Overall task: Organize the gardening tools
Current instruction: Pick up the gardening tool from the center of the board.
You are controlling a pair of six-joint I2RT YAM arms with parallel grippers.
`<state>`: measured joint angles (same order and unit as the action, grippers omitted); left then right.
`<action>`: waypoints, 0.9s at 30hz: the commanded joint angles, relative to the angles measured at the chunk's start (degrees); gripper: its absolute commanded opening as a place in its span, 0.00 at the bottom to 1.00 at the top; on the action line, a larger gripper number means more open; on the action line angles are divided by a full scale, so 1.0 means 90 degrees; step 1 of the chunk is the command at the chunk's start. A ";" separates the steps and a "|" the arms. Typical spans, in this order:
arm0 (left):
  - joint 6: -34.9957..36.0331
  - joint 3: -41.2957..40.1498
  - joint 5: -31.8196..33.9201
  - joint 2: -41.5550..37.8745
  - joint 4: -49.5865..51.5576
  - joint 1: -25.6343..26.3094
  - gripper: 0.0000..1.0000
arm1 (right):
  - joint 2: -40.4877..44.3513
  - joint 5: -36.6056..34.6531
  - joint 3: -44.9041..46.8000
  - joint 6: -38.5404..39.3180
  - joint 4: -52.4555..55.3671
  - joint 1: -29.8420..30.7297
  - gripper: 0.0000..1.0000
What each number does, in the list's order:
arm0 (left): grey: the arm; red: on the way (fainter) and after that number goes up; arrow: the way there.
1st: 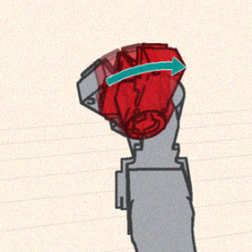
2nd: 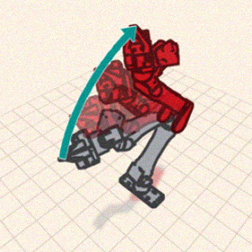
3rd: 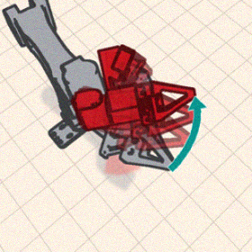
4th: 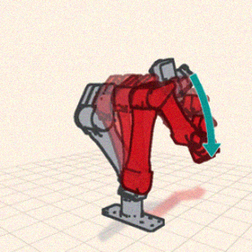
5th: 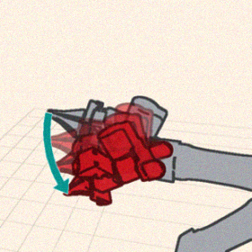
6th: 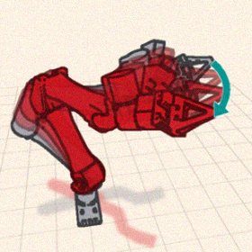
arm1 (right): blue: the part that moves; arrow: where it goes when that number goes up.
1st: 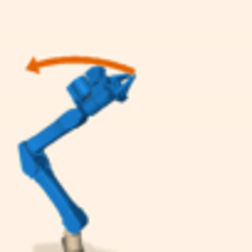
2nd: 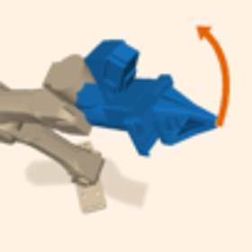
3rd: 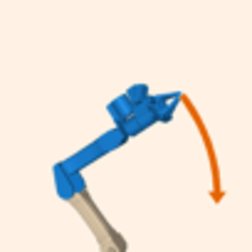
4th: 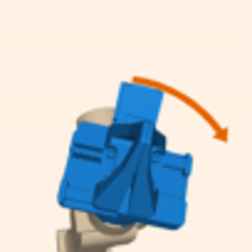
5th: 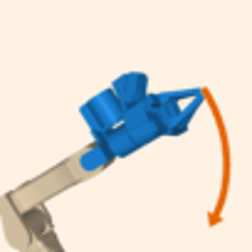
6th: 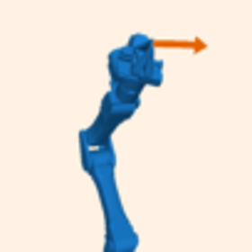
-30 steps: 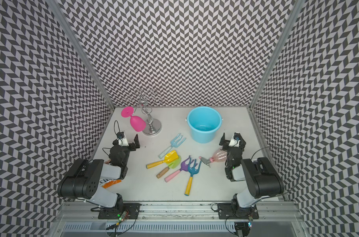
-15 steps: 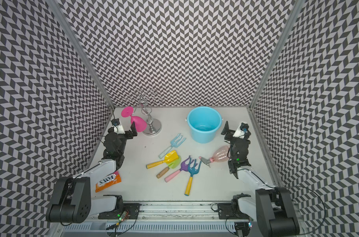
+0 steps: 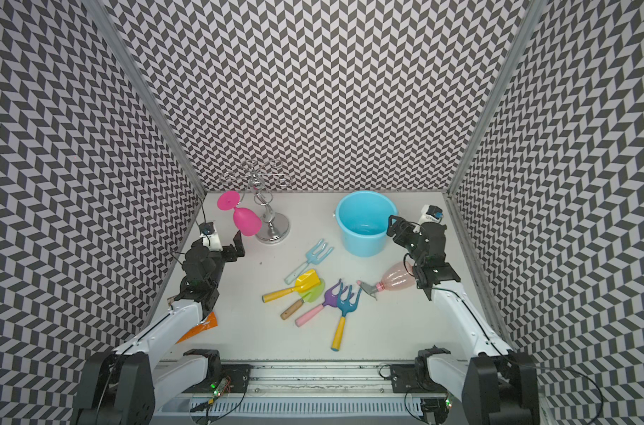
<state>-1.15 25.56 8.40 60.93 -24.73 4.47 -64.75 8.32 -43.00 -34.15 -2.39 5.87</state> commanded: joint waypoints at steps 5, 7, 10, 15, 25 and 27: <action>-0.0036 0.0079 0.0023 -0.0930 0.2204 0.1134 1.00 | 0.0089 0.0423 -0.0173 0.0888 0.2549 0.0907 0.84; -0.0036 -0.0025 0.0023 -0.1072 0.2434 0.1539 1.00 | 0.0042 0.0288 -0.0093 0.0925 0.2921 0.1372 0.83; -0.0036 -0.0033 0.0023 -0.1084 0.2717 0.2021 1.00 | -0.0040 0.0097 0.0066 0.0826 0.3239 0.1966 0.81; -0.3569 0.0067 0.0023 -0.0871 0.2923 0.2639 0.87 | -0.0215 -0.0024 0.0315 0.0612 0.3539 0.2793 0.80; -0.3600 0.0319 -0.0639 -0.0742 0.3155 0.2757 0.86 | -0.0741 0.0078 0.0636 0.0019 0.3411 0.4086 0.74; -0.3626 0.0324 -0.0640 -0.0762 0.3225 0.2767 0.86 | -0.0826 0.0099 0.0666 -0.0076 0.3377 0.4276 0.74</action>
<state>-31.81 26.41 3.70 54.52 2.79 28.91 -71.46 8.84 -37.50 -32.60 29.82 42.63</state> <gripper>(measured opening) 0.861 0.737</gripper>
